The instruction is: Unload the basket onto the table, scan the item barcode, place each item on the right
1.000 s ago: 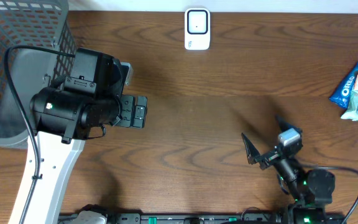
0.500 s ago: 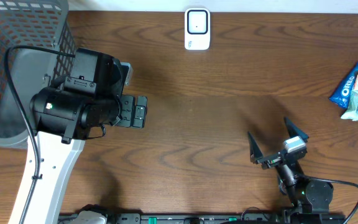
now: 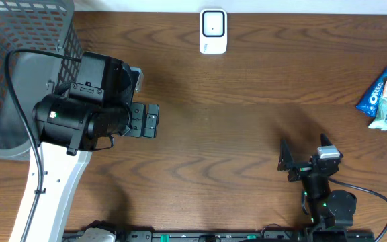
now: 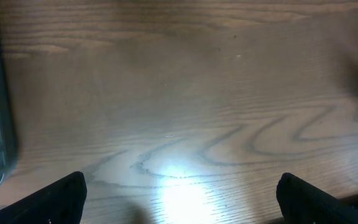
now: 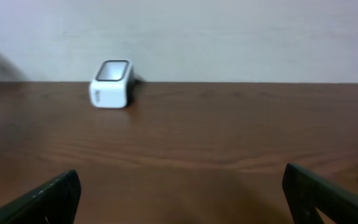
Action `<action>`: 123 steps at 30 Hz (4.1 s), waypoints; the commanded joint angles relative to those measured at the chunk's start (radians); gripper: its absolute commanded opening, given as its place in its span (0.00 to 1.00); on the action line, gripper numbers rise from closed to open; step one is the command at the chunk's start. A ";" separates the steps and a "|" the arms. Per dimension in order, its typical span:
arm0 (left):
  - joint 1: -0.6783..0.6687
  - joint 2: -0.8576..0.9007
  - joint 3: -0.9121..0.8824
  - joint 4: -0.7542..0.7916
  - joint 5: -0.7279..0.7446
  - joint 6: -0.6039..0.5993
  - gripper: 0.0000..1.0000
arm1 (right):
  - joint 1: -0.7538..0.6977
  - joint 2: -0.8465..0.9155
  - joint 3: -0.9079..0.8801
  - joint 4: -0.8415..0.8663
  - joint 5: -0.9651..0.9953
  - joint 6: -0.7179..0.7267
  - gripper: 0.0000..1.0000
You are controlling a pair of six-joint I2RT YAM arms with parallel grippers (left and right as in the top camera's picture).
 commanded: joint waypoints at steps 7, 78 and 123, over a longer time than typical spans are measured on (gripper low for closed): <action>0.005 0.002 0.009 -0.003 -0.013 -0.001 0.98 | -0.018 -0.007 -0.002 -0.011 0.056 -0.003 0.99; 0.005 -0.285 -0.307 0.147 -0.008 0.064 0.98 | -0.018 -0.006 -0.002 -0.007 0.049 -0.034 0.99; 0.385 -1.306 -1.425 1.371 -0.002 0.205 0.98 | -0.018 -0.006 -0.002 -0.007 0.049 -0.034 0.99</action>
